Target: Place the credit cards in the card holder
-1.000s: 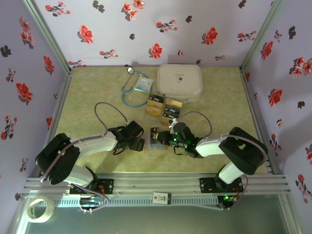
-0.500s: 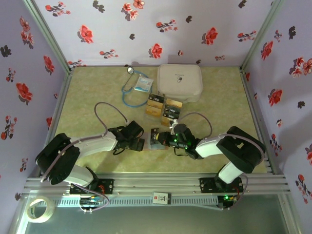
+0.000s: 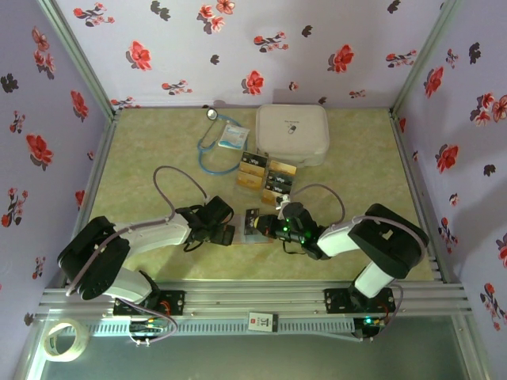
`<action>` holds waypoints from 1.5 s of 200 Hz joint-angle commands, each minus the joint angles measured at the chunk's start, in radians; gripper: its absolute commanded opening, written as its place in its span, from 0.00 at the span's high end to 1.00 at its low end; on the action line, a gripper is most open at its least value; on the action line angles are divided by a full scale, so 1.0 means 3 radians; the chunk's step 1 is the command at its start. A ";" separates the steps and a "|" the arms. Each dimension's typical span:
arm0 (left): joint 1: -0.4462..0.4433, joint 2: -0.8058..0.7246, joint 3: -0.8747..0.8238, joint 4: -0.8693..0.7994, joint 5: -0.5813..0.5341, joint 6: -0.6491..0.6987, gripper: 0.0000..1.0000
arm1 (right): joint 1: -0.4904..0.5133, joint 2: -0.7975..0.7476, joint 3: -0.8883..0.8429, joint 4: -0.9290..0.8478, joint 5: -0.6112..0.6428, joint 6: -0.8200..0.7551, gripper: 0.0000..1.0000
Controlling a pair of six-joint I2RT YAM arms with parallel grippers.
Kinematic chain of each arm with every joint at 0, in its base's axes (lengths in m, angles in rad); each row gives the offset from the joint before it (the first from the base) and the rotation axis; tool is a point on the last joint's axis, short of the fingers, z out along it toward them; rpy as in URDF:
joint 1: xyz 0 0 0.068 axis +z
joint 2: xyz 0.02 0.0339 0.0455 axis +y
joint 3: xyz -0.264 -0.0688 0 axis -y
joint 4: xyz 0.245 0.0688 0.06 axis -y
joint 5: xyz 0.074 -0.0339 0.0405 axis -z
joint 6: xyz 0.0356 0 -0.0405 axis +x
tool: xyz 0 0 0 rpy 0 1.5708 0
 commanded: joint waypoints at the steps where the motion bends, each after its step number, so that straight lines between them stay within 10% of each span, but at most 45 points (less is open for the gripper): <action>1: -0.0022 0.0062 -0.0069 -0.0116 -0.0117 -0.0028 0.00 | 0.0019 0.0069 -0.0035 0.0173 0.0035 0.0053 1.00; 300: -0.0022 0.0038 -0.0079 -0.0104 -0.0114 -0.0019 0.00 | 0.0164 0.0545 -0.0271 0.0871 -0.0038 0.0356 1.00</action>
